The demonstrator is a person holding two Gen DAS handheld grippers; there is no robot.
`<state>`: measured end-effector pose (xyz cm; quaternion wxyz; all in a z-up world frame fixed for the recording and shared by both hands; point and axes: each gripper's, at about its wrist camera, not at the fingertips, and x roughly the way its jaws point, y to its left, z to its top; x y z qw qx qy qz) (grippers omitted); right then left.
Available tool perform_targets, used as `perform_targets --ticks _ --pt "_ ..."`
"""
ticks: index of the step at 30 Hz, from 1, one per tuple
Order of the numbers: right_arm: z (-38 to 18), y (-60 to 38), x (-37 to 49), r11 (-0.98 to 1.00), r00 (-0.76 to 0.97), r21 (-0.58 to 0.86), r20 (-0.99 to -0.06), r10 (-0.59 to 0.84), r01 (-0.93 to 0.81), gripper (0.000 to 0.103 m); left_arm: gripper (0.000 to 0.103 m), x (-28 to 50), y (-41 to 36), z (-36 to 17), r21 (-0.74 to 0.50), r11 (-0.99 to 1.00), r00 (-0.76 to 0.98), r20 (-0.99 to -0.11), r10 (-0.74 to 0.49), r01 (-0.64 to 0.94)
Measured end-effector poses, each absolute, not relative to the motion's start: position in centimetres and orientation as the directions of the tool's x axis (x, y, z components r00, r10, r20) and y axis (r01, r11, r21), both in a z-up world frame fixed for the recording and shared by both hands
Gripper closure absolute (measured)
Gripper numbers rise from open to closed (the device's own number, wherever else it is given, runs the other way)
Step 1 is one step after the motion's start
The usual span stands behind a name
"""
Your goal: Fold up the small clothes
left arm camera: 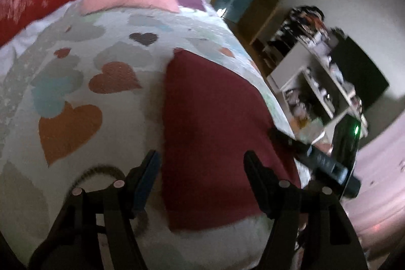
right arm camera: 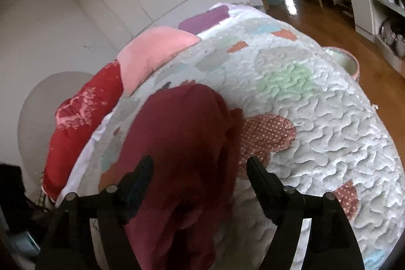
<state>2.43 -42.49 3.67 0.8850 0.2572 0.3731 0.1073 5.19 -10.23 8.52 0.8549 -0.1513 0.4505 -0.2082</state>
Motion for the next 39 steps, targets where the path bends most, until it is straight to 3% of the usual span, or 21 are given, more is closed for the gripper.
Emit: perform_targets --ticks 5,9,11,13,17,20,22,25,29,31,35,39 --pt "0.9 -43.0 6.3 0.784 0.635 0.621 -0.614 0.469 0.021 0.018 0.027 11.8 -10.2 3.3 -0.512 0.835 0.339 -0.764 -0.549 0.201" --pt "-1.4 -42.8 9.0 0.715 0.559 0.699 -0.595 0.577 0.006 0.018 0.025 13.5 -11.0 -0.1 -0.714 0.682 0.195 -0.654 -0.731 0.160" --pt "-1.6 -42.8 9.3 0.680 0.549 0.733 -0.569 0.612 0.002 0.038 0.028 12.9 -11.2 0.5 -0.735 0.657 0.206 -0.625 -0.753 0.170" --pt "-1.3 -43.2 8.8 0.622 0.562 0.782 -0.522 0.641 0.017 0.047 0.029 12.6 -11.2 2.2 -0.731 0.651 0.221 -0.613 -0.758 0.204" --pt "1.5 -42.8 9.1 0.575 0.593 0.817 -0.440 0.675 -0.048 0.051 0.029 13.6 -10.2 5.8 -0.673 0.703 0.316 -0.631 -0.708 0.231" --pt "3.5 -41.8 10.7 0.575 0.617 0.812 -0.401 0.677 -0.103 0.047 0.029 15.0 -10.3 6.9 -0.494 0.843 0.409 -0.739 -0.536 0.212" --pt "3.4 -41.0 12.1 0.634 0.629 0.769 -0.454 0.631 -0.081 0.036 0.029 15.3 -10.6 5.7 -0.372 0.907 0.420 -0.804 -0.421 0.196" --pt "1.8 -39.4 13.5 0.837 0.613 0.547 -0.671 0.416 0.031 0.034 0.029 14.2 -9.7 4.1 -0.391 0.903 0.411 -0.804 -0.430 0.179" --pt "3.8 -39.3 11.1 0.864 0.671 0.503 -0.642 0.372 0.002 0.034 0.029 11.8 -8.7 4.2 -0.409 0.899 0.446 -0.782 -0.434 0.157" --pt "6.5 -38.9 9.2 0.886 0.725 0.462 -0.599 0.339 -0.032 0.039 0.029 9.8 -8.2 4.5 -0.388 0.908 0.472 -0.778 -0.415 0.159" --pt "9.8 -36.4 5.8 0.865 0.739 0.471 -0.518 0.430 -0.173 0.061 0.029 5.7 -7.1 6.0 -0.337 0.931 0.556 -0.750 -0.357 0.143" --pt "6.9 -34.1 4.6 0.864 0.672 0.468 -0.582 0.458 -0.183 0.062 0.029 1.6 -6.2 8.5 -0.289 0.949 0.646 -0.703 -0.298 0.123"
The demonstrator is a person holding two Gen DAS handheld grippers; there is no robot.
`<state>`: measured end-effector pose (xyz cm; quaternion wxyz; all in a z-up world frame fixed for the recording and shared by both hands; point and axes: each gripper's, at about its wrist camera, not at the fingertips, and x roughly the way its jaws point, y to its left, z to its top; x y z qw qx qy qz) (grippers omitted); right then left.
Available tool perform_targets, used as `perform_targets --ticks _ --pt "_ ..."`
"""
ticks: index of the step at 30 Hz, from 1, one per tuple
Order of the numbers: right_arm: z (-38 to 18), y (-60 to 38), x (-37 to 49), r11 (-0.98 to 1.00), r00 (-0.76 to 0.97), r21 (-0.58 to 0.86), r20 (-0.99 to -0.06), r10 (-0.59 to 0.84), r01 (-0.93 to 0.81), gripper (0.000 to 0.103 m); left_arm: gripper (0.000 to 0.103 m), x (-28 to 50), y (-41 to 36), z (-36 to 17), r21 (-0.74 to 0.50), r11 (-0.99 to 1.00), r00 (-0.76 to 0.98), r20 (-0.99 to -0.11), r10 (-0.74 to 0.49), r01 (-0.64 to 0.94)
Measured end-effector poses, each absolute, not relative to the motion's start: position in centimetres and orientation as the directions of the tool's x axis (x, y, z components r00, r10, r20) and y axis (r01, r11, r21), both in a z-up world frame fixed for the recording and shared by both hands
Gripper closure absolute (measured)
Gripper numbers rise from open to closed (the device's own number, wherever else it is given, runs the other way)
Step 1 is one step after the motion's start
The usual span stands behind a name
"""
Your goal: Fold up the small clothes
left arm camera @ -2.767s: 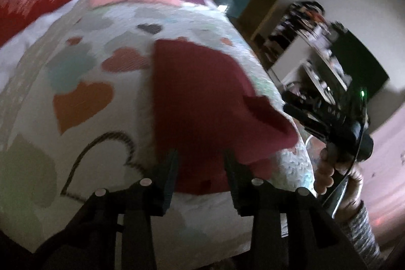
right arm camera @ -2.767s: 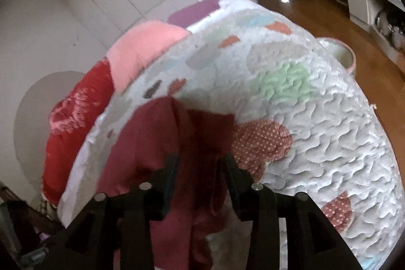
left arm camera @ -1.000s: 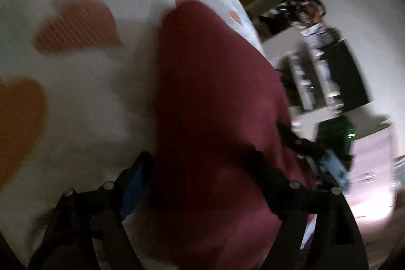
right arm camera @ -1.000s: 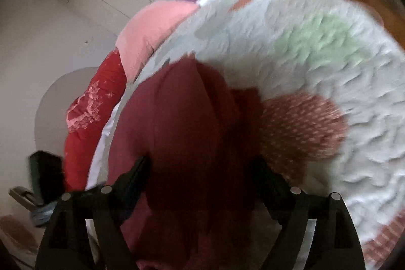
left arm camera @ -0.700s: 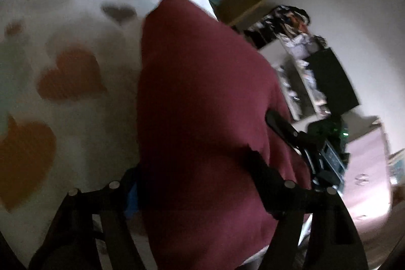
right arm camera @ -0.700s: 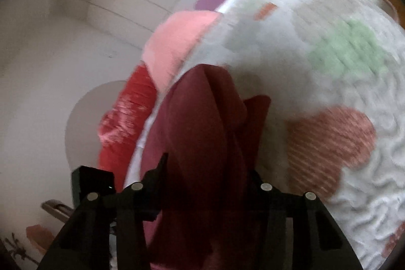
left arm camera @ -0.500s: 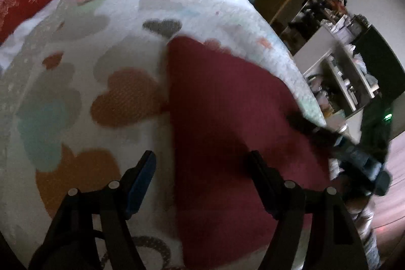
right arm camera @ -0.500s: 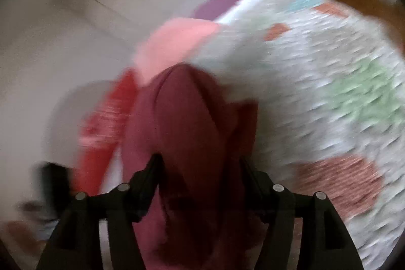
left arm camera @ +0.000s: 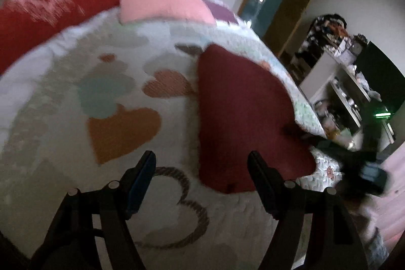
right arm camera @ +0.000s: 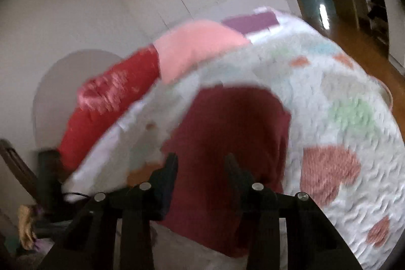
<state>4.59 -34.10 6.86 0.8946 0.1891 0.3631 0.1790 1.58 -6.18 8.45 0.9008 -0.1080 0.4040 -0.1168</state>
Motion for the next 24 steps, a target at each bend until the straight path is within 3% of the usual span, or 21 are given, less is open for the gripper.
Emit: perform_targets --ticks 3,6,8,10,14,24 --pt "2.4 -35.2 5.8 0.874 0.631 0.483 -0.661 0.407 -0.057 0.065 0.027 -1.5 -6.1 11.2 -0.202 0.972 0.742 -0.633 -0.221 0.117" --pt "3.6 -35.7 4.0 0.850 0.668 0.524 -0.615 0.420 -0.052 0.063 0.012 -4.5 -6.7 13.9 -0.070 0.996 0.842 -0.533 -0.083 0.053" --pt "5.4 -35.1 1.7 0.863 0.706 0.501 -0.588 0.396 -0.067 0.050 0.004 -6.8 -7.5 15.5 0.020 1.000 0.892 -0.451 0.027 -0.020" --pt "6.9 -34.7 -0.6 0.880 0.736 0.471 -0.572 0.363 -0.068 0.043 0.003 -8.3 -8.2 16.4 0.083 0.994 0.909 -0.407 0.096 -0.068" --pt "8.3 -33.6 -4.0 0.905 0.758 0.424 -0.576 0.307 -0.044 0.041 0.002 -11.1 -9.0 16.9 0.151 0.982 0.921 -0.355 0.159 -0.111" --pt "9.0 -31.2 -11.0 0.966 0.760 0.259 -0.628 0.168 0.001 0.031 0.000 -14.1 -8.3 15.2 -0.023 0.999 0.843 -0.537 -0.033 0.025"
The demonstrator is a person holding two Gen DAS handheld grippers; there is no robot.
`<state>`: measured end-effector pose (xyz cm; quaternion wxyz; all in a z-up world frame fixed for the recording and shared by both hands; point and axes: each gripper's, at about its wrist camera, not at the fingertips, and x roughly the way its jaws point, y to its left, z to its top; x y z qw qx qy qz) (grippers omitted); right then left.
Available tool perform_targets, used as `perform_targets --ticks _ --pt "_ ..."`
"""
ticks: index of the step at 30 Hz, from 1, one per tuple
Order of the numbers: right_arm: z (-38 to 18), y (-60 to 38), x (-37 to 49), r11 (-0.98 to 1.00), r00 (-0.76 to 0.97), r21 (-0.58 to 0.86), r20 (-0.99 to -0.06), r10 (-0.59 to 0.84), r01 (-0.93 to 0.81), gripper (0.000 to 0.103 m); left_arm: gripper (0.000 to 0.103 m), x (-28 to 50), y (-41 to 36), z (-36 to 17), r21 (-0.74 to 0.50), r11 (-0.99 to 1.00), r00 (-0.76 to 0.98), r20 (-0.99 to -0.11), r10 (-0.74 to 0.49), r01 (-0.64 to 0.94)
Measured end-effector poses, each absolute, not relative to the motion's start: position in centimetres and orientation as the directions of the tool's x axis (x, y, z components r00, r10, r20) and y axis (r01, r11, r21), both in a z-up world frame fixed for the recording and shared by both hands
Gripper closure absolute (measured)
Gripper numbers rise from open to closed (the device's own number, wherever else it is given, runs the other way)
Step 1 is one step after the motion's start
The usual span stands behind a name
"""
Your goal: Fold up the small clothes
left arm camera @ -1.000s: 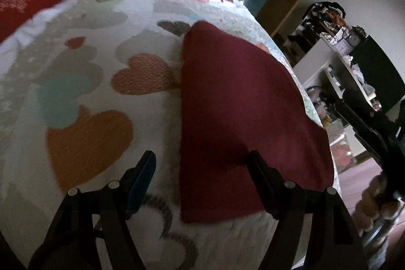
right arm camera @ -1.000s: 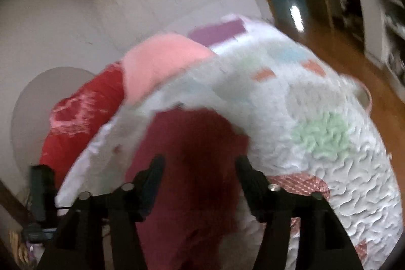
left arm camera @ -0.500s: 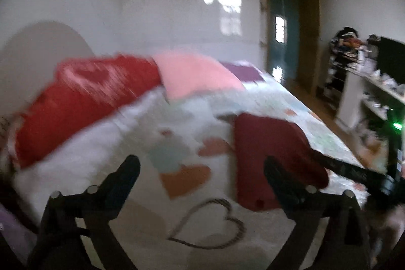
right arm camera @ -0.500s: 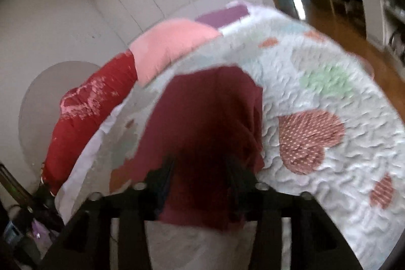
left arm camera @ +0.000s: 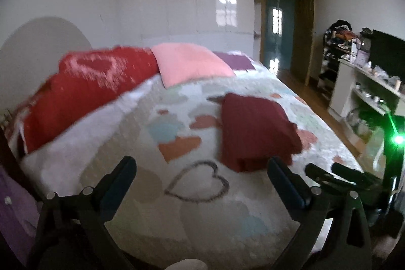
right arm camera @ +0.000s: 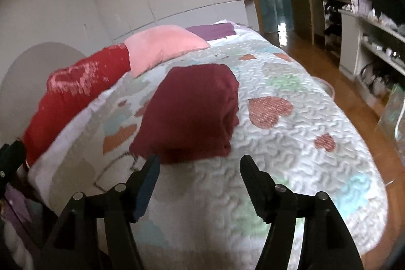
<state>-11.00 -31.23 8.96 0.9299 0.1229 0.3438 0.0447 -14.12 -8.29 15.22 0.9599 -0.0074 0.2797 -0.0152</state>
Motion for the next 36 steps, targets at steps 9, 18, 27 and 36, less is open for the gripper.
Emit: perform_targets --ticks 9,18,27,36 --pt "8.4 -29.3 -13.3 0.987 0.746 0.158 -0.658 0.104 0.002 0.025 0.000 -13.8 -8.5 13.4 -0.082 0.995 0.789 -0.607 -0.099 0.062" --pt "7.2 -27.1 -13.0 0.993 0.712 0.109 -0.694 0.103 -0.037 0.025 0.000 -13.7 -8.3 12.4 -0.109 0.992 0.759 -0.641 -0.118 0.062" --pt "7.1 -26.5 -13.3 0.996 0.717 0.066 -0.691 0.085 -0.054 0.023 0.000 -13.6 -8.7 11.8 -0.101 0.992 0.736 -0.665 -0.125 0.077" --pt "6.6 -26.9 -13.0 0.997 0.700 0.073 -0.711 0.068 -0.023 0.023 0.000 -13.6 -8.8 11.3 -0.101 0.992 0.721 -0.681 -0.126 0.078"
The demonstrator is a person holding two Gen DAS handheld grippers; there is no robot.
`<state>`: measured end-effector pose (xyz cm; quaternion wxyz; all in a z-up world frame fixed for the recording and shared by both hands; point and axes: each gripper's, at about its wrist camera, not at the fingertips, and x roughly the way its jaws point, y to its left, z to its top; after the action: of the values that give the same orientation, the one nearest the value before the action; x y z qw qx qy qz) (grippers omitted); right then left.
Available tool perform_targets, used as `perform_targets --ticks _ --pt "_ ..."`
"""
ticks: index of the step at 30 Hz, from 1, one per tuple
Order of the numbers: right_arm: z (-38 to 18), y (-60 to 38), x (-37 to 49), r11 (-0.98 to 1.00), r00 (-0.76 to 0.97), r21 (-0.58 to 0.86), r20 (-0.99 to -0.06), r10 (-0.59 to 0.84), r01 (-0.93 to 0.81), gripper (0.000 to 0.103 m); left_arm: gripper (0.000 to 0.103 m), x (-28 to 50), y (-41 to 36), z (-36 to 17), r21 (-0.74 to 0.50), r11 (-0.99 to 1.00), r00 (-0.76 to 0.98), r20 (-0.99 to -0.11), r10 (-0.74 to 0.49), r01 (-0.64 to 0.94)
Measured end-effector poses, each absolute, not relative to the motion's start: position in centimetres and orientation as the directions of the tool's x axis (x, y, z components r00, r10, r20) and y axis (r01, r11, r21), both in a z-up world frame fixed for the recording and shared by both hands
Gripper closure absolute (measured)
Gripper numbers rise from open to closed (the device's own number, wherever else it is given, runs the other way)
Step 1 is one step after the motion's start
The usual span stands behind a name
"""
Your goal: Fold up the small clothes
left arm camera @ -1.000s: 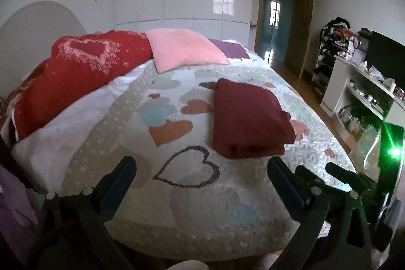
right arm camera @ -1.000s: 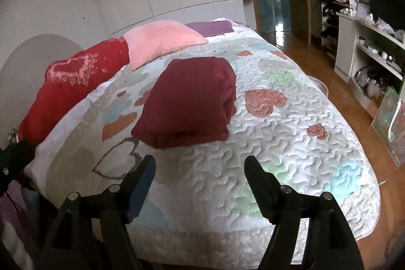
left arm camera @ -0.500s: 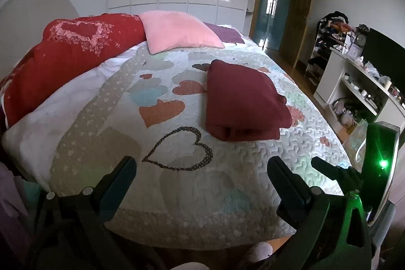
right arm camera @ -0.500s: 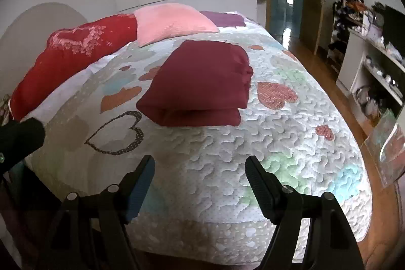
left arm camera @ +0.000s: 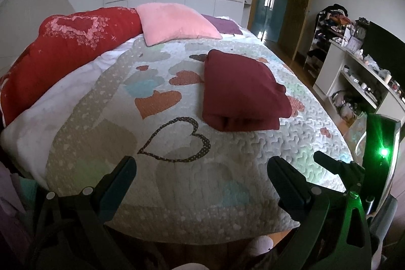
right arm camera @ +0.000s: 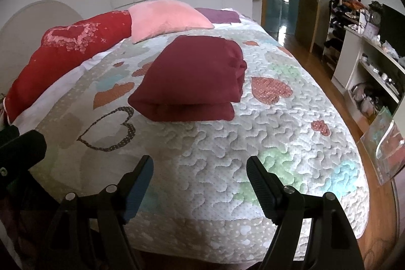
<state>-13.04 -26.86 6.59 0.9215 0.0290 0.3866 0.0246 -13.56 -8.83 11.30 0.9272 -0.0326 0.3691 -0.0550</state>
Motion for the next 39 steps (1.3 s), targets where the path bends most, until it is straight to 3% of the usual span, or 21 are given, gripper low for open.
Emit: perform_targets --ticks 39 --pt "5.1 -26.5 -13.0 0.997 0.659 0.081 -0.749 0.065 -0.007 0.022 0.000 -12.6 -8.9 8.8 -0.140 0.988 0.632 -0.760 -0.150 0.066"
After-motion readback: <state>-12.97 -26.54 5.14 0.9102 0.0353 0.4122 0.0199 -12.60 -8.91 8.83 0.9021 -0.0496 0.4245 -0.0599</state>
